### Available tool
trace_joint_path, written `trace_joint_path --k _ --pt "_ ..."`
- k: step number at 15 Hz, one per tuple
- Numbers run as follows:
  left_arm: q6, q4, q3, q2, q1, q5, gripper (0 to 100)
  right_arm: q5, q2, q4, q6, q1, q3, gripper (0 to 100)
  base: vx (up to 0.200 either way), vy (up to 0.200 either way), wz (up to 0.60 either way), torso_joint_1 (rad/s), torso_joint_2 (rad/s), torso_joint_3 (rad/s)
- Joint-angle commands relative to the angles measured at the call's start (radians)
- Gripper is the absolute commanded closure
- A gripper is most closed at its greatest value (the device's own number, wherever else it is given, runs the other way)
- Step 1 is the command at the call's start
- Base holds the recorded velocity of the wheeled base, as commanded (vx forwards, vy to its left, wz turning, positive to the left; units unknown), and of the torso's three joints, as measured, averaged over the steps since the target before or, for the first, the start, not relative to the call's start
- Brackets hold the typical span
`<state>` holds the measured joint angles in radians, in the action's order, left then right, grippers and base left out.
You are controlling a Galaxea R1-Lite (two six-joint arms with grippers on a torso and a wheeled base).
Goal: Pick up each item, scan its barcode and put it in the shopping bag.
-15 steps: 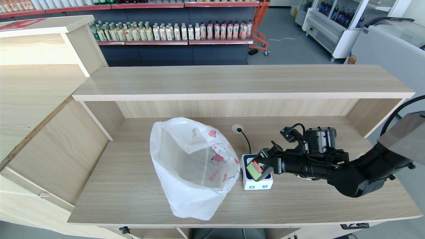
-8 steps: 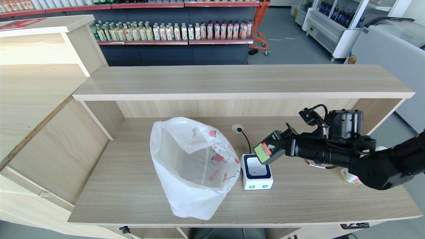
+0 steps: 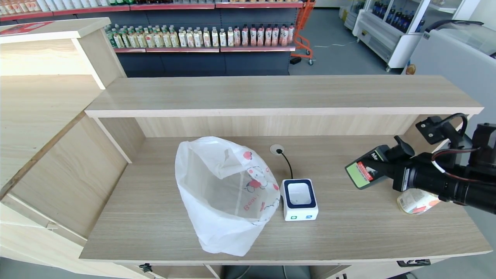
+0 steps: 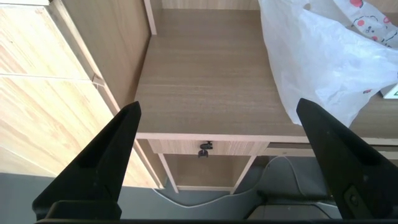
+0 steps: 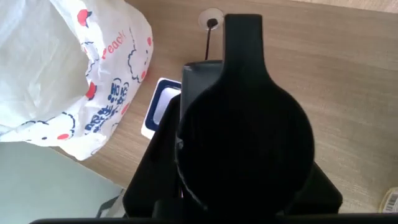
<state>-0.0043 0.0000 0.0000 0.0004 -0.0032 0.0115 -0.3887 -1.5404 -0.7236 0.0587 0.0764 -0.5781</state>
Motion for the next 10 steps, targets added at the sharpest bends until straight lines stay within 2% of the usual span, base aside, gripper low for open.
trace_joint_path --k 1,3,4,7,10 --pt "0.0 0.0 0.0 0.0 0.0 0.001 0 -0.001 0.033 -0.005 -0.031 0.028 0.014 100 0.0 0.0 0.0 0.0 0.0 0.0" --pt "0.0 0.0 0.0 0.0 0.0 0.001 0 0.001 0.056 -0.002 -0.131 0.056 0.014 100 0.0 0.0 0.0 0.0 0.0 0.0" --pt "0.0 0.0 0.0 0.0 0.0 0.001 0 0.001 0.056 -0.002 -0.142 0.062 0.014 100 0.0 0.0 0.0 0.0 0.0 0.0" --pt "0.0 0.0 0.0 0.0 0.0 0.001 0 -0.001 0.046 0.001 -0.143 0.063 0.014 100 -0.2 0.0 0.0 0.002 0.01 0.004" --pt "0.0 0.0 0.0 0.0 0.0 0.001 0 -0.001 0.04 0.001 -0.158 0.072 0.024 100 0.0 0.0 0.0 0.0 0.0 0.0"
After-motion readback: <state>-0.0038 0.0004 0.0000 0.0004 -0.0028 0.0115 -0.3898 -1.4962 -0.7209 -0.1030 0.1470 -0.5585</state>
